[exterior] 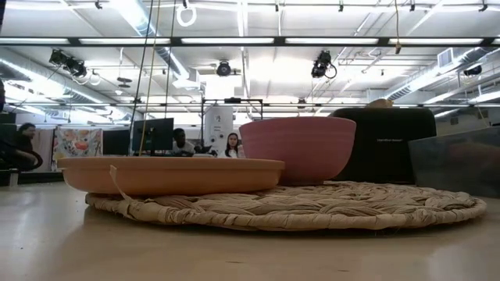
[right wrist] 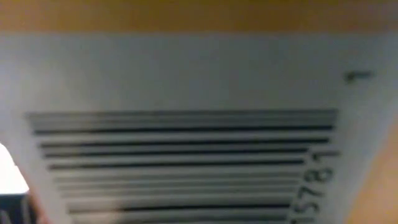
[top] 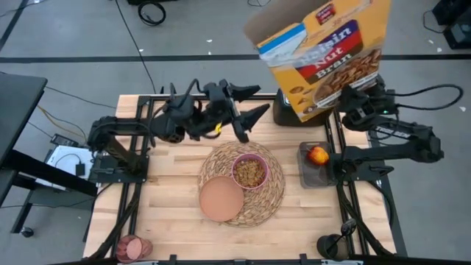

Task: Arrange a breakfast setting
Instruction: Pour the cereal from the yellow cereal box into the pink bowl

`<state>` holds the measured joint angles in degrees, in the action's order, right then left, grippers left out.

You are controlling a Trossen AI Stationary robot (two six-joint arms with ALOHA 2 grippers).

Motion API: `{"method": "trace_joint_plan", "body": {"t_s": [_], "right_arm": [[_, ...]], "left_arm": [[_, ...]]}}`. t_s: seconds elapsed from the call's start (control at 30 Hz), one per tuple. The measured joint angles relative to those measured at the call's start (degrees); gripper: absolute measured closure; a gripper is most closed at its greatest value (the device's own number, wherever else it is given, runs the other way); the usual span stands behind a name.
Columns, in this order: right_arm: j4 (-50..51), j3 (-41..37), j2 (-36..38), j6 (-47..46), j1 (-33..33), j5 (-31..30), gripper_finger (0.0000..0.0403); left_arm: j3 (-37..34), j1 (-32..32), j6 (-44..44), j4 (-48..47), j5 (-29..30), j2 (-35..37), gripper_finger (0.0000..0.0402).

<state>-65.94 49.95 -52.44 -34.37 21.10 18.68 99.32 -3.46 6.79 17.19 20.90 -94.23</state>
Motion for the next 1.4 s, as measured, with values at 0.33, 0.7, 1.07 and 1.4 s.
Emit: {"method": "trace_joint_plan", "body": {"t_s": [0.33, 0.7, 1.07, 1.4], "right_arm": [[-2.36, -0.02, -2.78, 0.92, -0.41, -0.39, 0.0162], [-0.97, 0.03, 0.83, 0.98, 1.45, -1.03, 0.0162], [1.76, 0.03, 1.09, 1.62, 2.08, -0.78, 0.0162], [1.67, 0.05, -0.84, 3.41, 2.41, -0.51, 0.0162]], "left_arm": [[-0.04, 0.4, -4.78, 3.49, -2.69, -1.63, 0.0085], [-0.04, 0.58, -8.57, 1.37, -2.64, -0.73, 0.017], [6.05, 1.63, -5.64, -10.4, -2.62, -0.54, 0.0079], [6.21, 2.18, -6.52, -6.1, -2.81, -2.85, 0.0011]]}}
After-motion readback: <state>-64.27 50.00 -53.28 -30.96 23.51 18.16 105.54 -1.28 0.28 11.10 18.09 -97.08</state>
